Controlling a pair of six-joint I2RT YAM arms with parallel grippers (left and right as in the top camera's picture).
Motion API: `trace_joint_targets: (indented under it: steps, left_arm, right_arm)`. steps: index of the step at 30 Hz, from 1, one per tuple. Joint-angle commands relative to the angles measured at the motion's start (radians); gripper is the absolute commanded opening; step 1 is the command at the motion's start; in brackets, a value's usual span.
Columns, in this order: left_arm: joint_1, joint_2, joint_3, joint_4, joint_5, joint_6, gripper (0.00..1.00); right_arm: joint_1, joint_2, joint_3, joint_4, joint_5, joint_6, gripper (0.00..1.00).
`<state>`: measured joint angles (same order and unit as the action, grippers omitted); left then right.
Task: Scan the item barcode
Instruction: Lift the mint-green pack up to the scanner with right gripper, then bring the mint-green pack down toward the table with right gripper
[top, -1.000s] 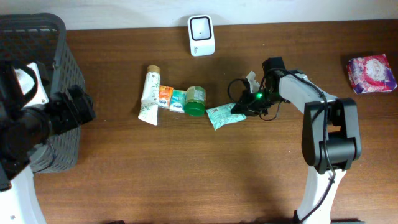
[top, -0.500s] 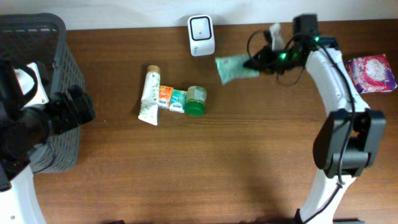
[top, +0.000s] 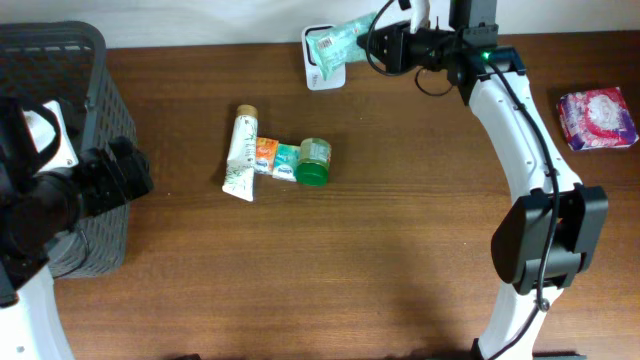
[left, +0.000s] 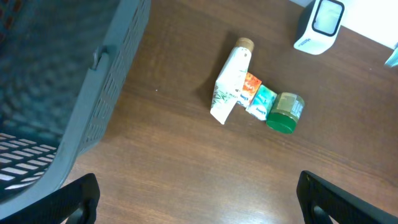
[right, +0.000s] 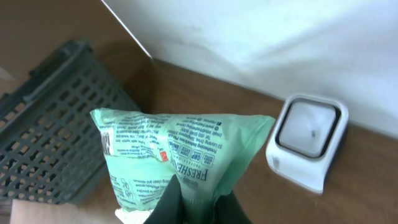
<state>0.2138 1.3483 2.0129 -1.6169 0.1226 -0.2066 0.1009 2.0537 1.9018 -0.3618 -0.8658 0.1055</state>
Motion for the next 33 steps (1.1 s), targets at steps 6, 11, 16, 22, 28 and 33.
trace_joint_targets:
  steps: [6,11,16,22,28,33]
  left_arm:
    - [0.005,-0.002,-0.002,0.000,0.000,-0.010,0.99]
    - [0.005,-0.002,-0.002,0.000,0.000,-0.009,0.99]
    - [0.005,-0.002,-0.002,0.000,0.000,-0.010,0.99]
    - [0.005,-0.002,-0.002,0.000,0.000,-0.010,0.99]
    - [0.005,-0.002,-0.002,0.000,0.000,-0.010,0.99]
    - [0.005,-0.002,-0.002,0.000,0.000,-0.010,0.99]
  right_arm:
    - [-0.001,-0.052,0.024,0.018,-0.073,-0.001,0.04]
    - [-0.001,-0.052,0.024,-0.003,-0.073,-0.001,0.04]
    - [-0.001,-0.052,0.024,-0.004,-0.073,-0.001,0.04]
    - [-0.001,-0.052,0.024,-0.011,-0.073,-0.001,0.04]
    - [0.019,-0.052,0.024,-0.288,0.303,0.008,0.04]
    - [0.076,-0.051,0.024,-0.657,1.005,0.153,0.04]
